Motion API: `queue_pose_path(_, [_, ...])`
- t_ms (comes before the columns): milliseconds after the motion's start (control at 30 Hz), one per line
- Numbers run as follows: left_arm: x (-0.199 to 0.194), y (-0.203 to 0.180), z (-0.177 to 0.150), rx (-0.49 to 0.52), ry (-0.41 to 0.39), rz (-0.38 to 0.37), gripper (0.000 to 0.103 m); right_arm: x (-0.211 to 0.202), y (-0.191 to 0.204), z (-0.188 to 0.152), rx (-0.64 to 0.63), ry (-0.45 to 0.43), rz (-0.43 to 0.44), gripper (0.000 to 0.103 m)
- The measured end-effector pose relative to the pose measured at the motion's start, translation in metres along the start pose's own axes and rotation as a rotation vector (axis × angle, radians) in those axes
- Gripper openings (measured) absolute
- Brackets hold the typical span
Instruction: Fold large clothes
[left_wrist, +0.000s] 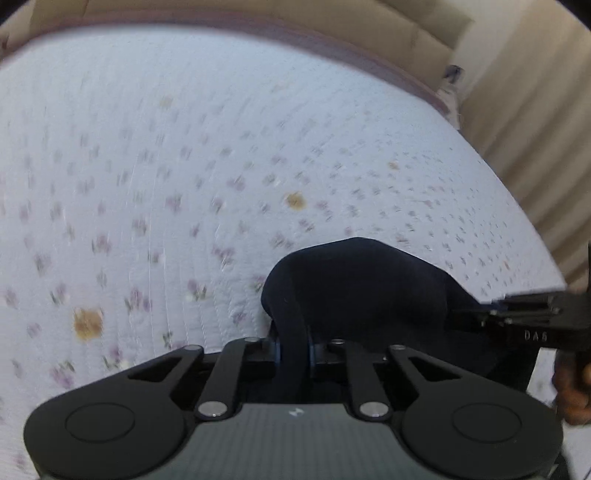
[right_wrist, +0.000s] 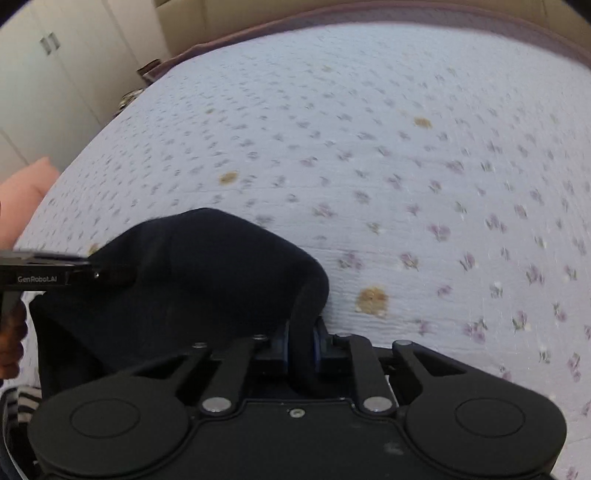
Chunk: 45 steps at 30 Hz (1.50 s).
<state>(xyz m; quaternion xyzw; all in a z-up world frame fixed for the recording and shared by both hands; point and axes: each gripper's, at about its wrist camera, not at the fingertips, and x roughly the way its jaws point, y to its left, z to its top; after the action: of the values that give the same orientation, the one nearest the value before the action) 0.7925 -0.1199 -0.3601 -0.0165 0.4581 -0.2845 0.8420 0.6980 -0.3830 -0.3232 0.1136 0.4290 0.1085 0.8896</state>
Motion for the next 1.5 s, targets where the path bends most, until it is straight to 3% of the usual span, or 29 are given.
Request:
queue_pose_path(233, [-0.123,-0.033,-0.027,0.037,-0.279,-0.124,0.01,-0.117,0.024,-0.036,-0.049,-0.28,-0.018,0.014])
queue_pose_path(300, [-0.165,-0.053,-0.047,0.09,-0.332,-0.12,0.01,-0.154,0.036,-0.056,-0.065,-0.354,-0.013,0.014])
queue_pose_path(433, [-0.228,-0.084,-0.096,0.161,-0.37,-0.097,0.01,-0.221,0.068,-0.111,-0.139,-0.465,-0.037,0.013])
queue_pose_path(567, [-0.269,-0.115,-0.163,0.23,-0.344,-0.048,0.009,-0.262,0.094,-0.18,-0.214,-0.499,-0.078,0.013])
queue_pose_path(667, [-0.283,-0.128,-0.221,0.261,-0.243,-0.034,0.012,-0.269,0.106,-0.234,-0.275,-0.43,-0.105,0.022])
queue_pose_path(767, [-0.283,-0.125,-0.282,0.244,-0.056,-0.035,0.018,-0.271,0.099,-0.288,-0.266,-0.243,-0.075,0.025])
queue_pose_path(833, [-0.283,-0.113,-0.317,0.163,0.04,-0.018,0.02,-0.274,0.089,-0.313,-0.219,-0.144,-0.07,0.039])
queue_pose_path(900, [-0.29,-0.095,-0.34,0.012,0.062,-0.021,0.025,-0.28,0.082,-0.329,-0.148,-0.083,-0.074,0.047])
queue_pose_path(933, [-0.292,-0.087,-0.346,-0.066,0.054,-0.028,0.026,-0.282,0.077,-0.331,-0.094,-0.067,-0.06,0.055])
queue_pose_path(967, [-0.294,-0.082,-0.349,-0.13,0.031,-0.036,0.03,-0.283,0.072,-0.331,-0.032,-0.056,-0.037,0.07])
queue_pose_path(1033, [-0.29,-0.075,-0.34,-0.217,-0.014,-0.06,0.039,-0.275,0.068,-0.319,0.094,-0.062,0.019,0.081])
queue_pose_path(1100, [-0.277,-0.081,-0.331,-0.286,-0.06,-0.077,0.059,-0.259,0.065,-0.306,0.234,-0.036,0.087,0.08])
queue_pose_path(1133, [-0.266,-0.082,-0.326,-0.336,-0.057,-0.093,0.063,-0.247,0.062,-0.299,0.297,-0.021,0.113,0.08])
queue_pose_path(1267, [-0.226,-0.09,-0.317,-0.43,-0.025,-0.113,0.065,-0.208,0.057,-0.29,0.481,0.025,0.138,0.08])
queue_pose_path(1300, [-0.215,-0.091,-0.318,-0.442,-0.004,-0.106,0.062,-0.2,0.056,-0.292,0.517,0.039,0.154,0.08])
queue_pose_path(1333, [-0.205,-0.092,-0.318,-0.458,0.009,-0.108,0.06,-0.194,0.057,-0.292,0.536,0.045,0.185,0.071])
queue_pose_path(1367, [-0.197,-0.092,-0.319,-0.466,0.019,-0.12,0.049,-0.19,0.058,-0.289,0.536,0.055,0.203,0.044])
queue_pose_path(1400, [-0.188,-0.095,-0.319,-0.47,0.038,-0.116,0.021,-0.185,0.061,-0.285,0.527,0.065,0.196,0.031])
queue_pose_path(1433, [-0.185,-0.099,-0.319,-0.457,0.039,-0.099,0.011,-0.187,0.063,-0.283,0.519,0.055,0.188,0.022])
queue_pose_path(1500, [-0.193,-0.108,-0.314,-0.423,-0.005,-0.079,0.011,-0.204,0.068,-0.271,0.502,0.001,0.189,0.02])
